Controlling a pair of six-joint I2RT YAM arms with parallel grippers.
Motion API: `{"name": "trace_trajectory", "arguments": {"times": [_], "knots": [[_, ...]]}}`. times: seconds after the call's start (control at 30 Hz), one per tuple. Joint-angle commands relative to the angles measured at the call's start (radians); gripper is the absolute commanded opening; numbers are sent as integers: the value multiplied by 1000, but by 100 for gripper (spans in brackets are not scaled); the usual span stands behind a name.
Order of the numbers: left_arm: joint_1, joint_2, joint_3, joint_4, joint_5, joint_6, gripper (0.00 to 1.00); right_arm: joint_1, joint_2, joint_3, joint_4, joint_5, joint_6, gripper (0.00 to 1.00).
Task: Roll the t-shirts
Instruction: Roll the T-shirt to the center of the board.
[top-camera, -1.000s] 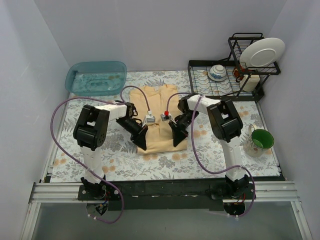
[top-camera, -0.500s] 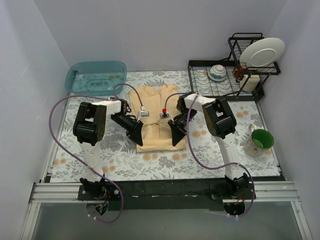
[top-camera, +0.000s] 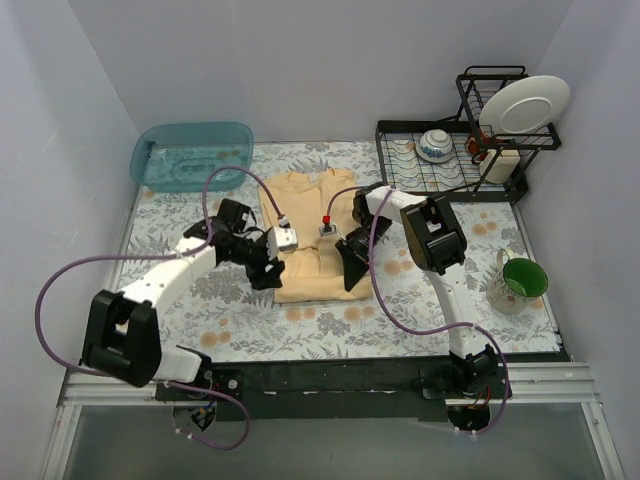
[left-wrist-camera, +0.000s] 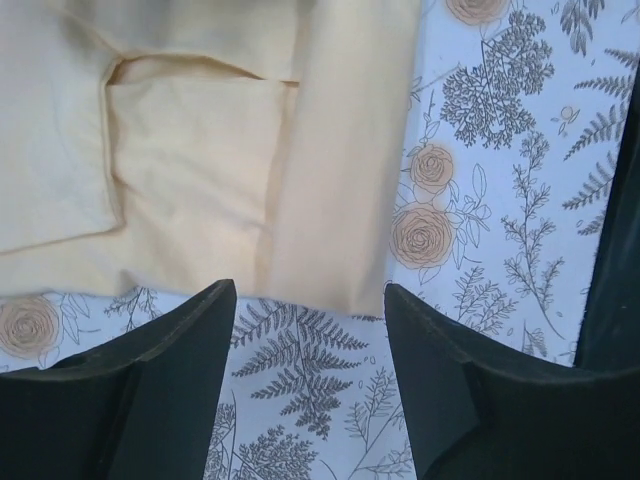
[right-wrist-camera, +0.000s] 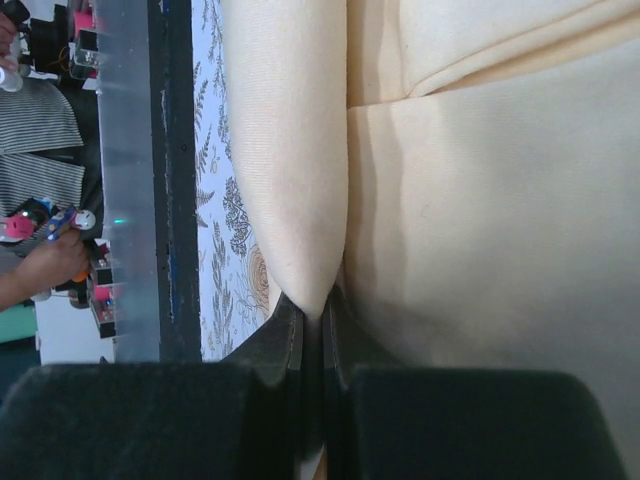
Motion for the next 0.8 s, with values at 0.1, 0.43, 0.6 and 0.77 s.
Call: {"name": "trace_trajectory", "arguments": {"times": [0.1, 0.43, 0.6, 0.77], "knots": [[-194, -199, -279, 444, -145, 53, 65, -4, 61, 35, 96, 152, -31, 1], [-289, -116, -330, 509, -193, -3, 60, -5, 56, 7, 98, 152, -41, 1], [-326, -182, -380, 579, -242, -23, 59, -5, 58, 2, 98, 154, -43, 1], [-353, -250, -396, 564, -248, -28, 59, -5, 64, 8, 96, 155, -43, 1]]}}
